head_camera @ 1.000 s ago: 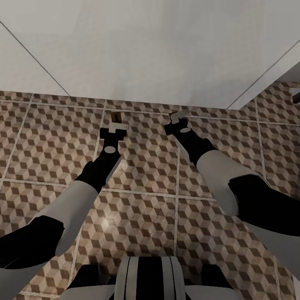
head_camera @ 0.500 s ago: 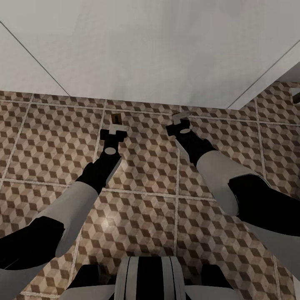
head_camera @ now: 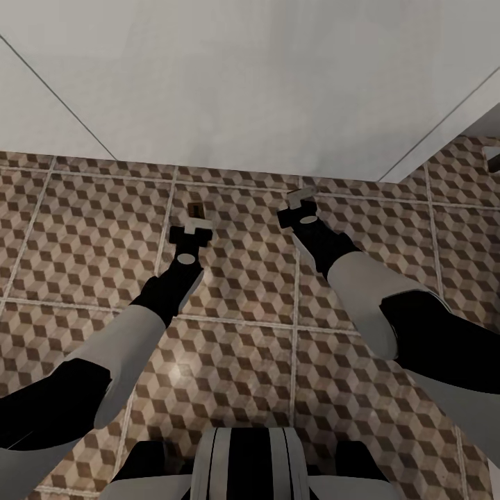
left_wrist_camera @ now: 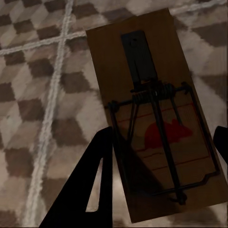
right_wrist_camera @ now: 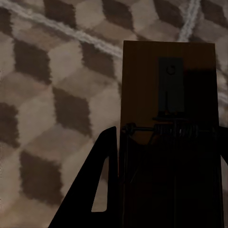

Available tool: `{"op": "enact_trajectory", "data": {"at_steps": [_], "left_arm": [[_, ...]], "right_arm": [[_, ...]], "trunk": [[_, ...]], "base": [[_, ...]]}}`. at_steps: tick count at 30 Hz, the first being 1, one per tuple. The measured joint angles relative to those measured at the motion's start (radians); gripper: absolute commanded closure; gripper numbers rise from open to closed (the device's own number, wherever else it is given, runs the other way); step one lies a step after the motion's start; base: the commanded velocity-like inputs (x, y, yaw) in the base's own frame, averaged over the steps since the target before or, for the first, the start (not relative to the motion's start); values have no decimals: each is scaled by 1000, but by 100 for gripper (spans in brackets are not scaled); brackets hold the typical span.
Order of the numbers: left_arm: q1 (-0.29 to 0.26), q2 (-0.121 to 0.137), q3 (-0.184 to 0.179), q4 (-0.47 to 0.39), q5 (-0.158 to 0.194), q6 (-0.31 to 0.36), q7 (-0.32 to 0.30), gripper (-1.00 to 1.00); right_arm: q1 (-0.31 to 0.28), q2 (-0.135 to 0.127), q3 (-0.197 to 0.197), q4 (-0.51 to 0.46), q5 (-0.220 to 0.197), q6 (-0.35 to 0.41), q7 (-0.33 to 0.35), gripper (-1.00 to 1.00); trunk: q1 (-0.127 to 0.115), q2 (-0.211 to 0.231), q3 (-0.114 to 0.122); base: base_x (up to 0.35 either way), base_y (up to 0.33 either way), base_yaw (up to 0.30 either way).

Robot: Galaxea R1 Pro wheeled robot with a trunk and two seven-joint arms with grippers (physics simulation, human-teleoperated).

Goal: Take the four mousetraps from the cabinet in the bathroom and place them on the bathroom floor. Make sure all four end up on the same floor surface, and ensure that at least two of them are either under or directly next to the same bathroom sink.

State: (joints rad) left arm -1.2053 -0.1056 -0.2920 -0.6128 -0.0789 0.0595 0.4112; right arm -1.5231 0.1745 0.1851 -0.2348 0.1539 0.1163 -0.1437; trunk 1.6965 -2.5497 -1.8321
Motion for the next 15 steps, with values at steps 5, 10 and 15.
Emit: {"op": "enact_trajectory", "data": {"at_steps": [5,10,15], "left_arm": [[-1,-16,5,69,0,1,-2,100],[-3,-19,5,81,1,3,-2,100],[-3,-19,6,85,1,5,-2,100]], "right_arm": [[0,0,0,0,0,-2,3,100],[0,0,0,0,0,-3,4,100],[0,0,0,0,0,-5,7,100]], "trunk": [[0,0,0],[0,0,0],[0,0,0]], "base": [[0,0,0],[0,0,0],[0,0,0]]}}
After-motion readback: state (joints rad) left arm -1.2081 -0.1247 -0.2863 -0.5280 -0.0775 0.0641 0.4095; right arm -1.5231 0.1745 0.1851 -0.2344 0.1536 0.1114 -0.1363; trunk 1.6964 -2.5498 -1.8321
